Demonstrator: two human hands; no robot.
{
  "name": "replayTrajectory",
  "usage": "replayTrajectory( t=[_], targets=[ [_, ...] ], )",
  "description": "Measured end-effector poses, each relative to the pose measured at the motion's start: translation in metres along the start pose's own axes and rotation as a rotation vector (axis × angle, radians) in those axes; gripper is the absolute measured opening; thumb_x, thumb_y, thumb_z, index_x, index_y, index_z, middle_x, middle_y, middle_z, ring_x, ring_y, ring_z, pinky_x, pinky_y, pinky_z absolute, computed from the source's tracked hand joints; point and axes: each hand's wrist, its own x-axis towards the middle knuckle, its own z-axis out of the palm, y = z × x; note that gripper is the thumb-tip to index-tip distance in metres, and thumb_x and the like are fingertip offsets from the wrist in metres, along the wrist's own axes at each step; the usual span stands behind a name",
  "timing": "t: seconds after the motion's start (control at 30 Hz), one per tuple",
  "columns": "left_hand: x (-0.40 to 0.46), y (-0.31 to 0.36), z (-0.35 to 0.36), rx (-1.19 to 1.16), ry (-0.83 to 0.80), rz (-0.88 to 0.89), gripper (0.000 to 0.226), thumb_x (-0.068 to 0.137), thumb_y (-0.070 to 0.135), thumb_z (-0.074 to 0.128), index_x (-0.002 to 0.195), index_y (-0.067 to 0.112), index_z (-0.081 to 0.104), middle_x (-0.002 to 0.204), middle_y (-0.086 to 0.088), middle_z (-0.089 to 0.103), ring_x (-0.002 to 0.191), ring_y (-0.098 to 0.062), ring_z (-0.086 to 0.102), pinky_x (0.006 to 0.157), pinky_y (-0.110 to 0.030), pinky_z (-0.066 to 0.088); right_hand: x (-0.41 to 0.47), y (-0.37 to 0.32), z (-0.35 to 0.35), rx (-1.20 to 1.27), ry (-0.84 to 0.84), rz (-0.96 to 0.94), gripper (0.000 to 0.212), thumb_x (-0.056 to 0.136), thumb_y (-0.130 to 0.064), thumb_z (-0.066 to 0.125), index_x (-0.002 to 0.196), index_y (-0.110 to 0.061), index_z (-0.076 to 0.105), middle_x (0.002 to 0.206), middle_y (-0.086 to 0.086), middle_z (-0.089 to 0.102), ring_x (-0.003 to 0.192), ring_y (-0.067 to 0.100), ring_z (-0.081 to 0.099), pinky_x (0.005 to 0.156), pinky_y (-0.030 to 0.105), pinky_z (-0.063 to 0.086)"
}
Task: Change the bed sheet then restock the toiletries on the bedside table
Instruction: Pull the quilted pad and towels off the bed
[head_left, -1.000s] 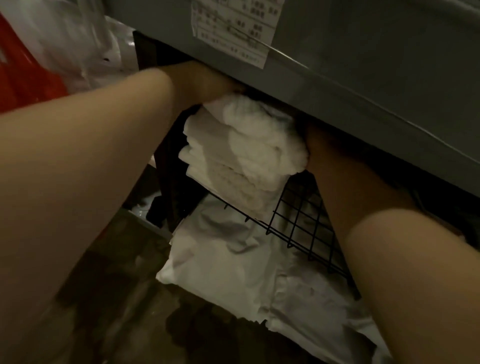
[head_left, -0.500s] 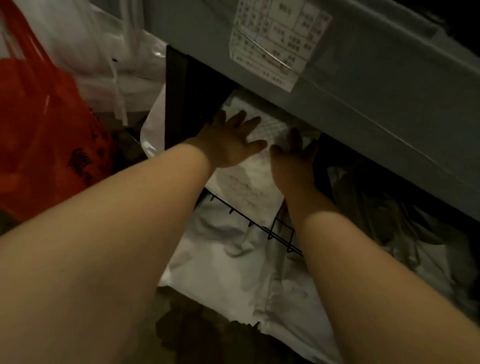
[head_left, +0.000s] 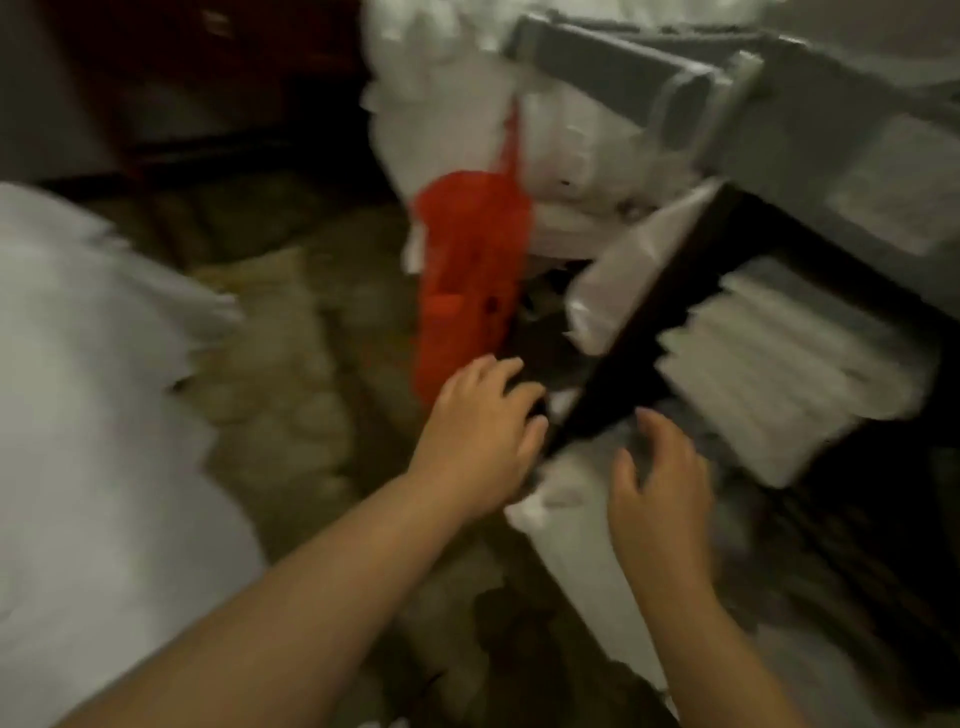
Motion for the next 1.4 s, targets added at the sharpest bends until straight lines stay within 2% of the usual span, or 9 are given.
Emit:
replayTrajectory(
  t=[0.3,0.43,0.63,0.77,0.87,0.93,1.03,1.2,1.4],
  targets=[
    [-0.306,-0.134,-0.122,0.196,0.276,-0.683,0.042,0.089,0.031,0.040,0.124,0.017,0.059,0.134,-0.007,0.051,0.124,-0.029,0.045,0.101,-0.039,0.040,-0.248,-0.141,0.071,-0.182,-0.677,-0.502,0.027,0.097,-0.027,0.045,0.123,-0.032,0.049,0.128,-0.011,0.052,0.118,0.009,0.044,0.104,0.024,0.032],
    [-0.440,-0.161,-0.168,0.227,0.391,-0.882,0.040,0.083,0.020,0.050,0.120,0.011,0.062,0.125,-0.009,0.057,0.118,-0.034,0.051,0.094,-0.042,0.044,-0.350,-0.203,0.095,-0.100,-0.813,-0.776,0.022,0.095,-0.027,0.050,0.115,-0.030,0.058,0.127,-0.013,0.054,0.116,0.007,0.047,0.104,0.021,0.032],
    [-0.643,-0.194,-0.212,0.275,0.333,-1.030,0.026,0.062,0.029,0.050,0.076,0.026,0.072,0.085,0.004,0.069,0.082,-0.016,0.068,0.063,-0.025,0.054,-0.519,-0.336,0.118,0.039,-0.916,-1.169,0.030,0.095,-0.023,0.047,0.125,-0.026,0.052,0.119,-0.010,0.058,0.114,0.012,0.048,0.097,0.024,0.036],
    [-0.777,-0.218,-0.268,0.339,0.238,-1.146,0.027,0.049,0.036,0.071,0.076,0.033,0.072,0.087,0.011,0.069,0.083,-0.009,0.068,0.066,-0.021,0.054,-0.663,-0.438,0.132,0.124,-0.977,-1.281,0.031,0.097,-0.026,0.044,0.128,-0.027,0.048,0.129,-0.011,0.050,0.119,0.008,0.044,0.098,0.020,0.033],
    [-0.862,-0.241,-0.322,0.328,0.315,-1.263,0.036,0.083,0.022,0.056,0.118,0.023,0.064,0.125,0.001,0.058,0.121,-0.018,0.051,0.098,-0.032,0.042,-0.762,-0.484,0.142,0.152,-1.059,-1.320,0.032,0.097,-0.026,0.044,0.129,-0.027,0.047,0.133,-0.011,0.046,0.120,0.007,0.043,0.098,0.018,0.032],
    [-0.904,-0.263,-0.348,0.393,0.387,-1.280,0.043,0.095,0.018,0.043,0.137,0.020,0.046,0.142,0.002,0.041,0.134,-0.017,0.032,0.108,-0.028,0.027,-0.808,-0.497,0.151,0.139,-1.107,-1.363,0.033,0.097,-0.028,0.044,0.130,-0.029,0.045,0.135,-0.012,0.044,0.121,0.006,0.042,0.099,0.018,0.031],
    [-0.938,-0.302,-0.369,0.431,0.493,-1.320,0.043,0.094,0.018,0.047,0.136,0.018,0.047,0.141,0.001,0.044,0.130,-0.017,0.037,0.105,-0.028,0.032,-0.844,-0.504,0.170,0.032,-1.180,-1.353,0.034,0.099,-0.033,0.039,0.133,-0.034,0.039,0.137,-0.016,0.041,0.123,0.003,0.040,0.101,0.016,0.029],
    [-0.948,-0.357,-0.379,0.359,0.352,-1.343,0.042,0.040,0.031,0.083,0.081,0.029,0.074,0.086,0.012,0.069,0.077,-0.006,0.066,0.062,-0.016,0.052,-0.856,-0.543,0.214,-0.033,-1.158,-1.331,0.034,0.097,-0.031,0.041,0.131,-0.033,0.042,0.133,-0.013,0.047,0.120,0.007,0.043,0.098,0.019,0.032],
    [-0.991,-0.428,-0.381,0.451,0.326,-1.360,0.037,0.037,0.036,0.083,0.072,0.030,0.073,0.079,0.013,0.068,0.072,-0.004,0.065,0.059,-0.015,0.051,-0.918,-0.641,0.271,0.092,-1.089,-1.454,0.034,0.097,-0.025,0.044,0.131,-0.024,0.047,0.131,-0.007,0.050,0.119,0.012,0.045,0.098,0.023,0.036]
  ],
)
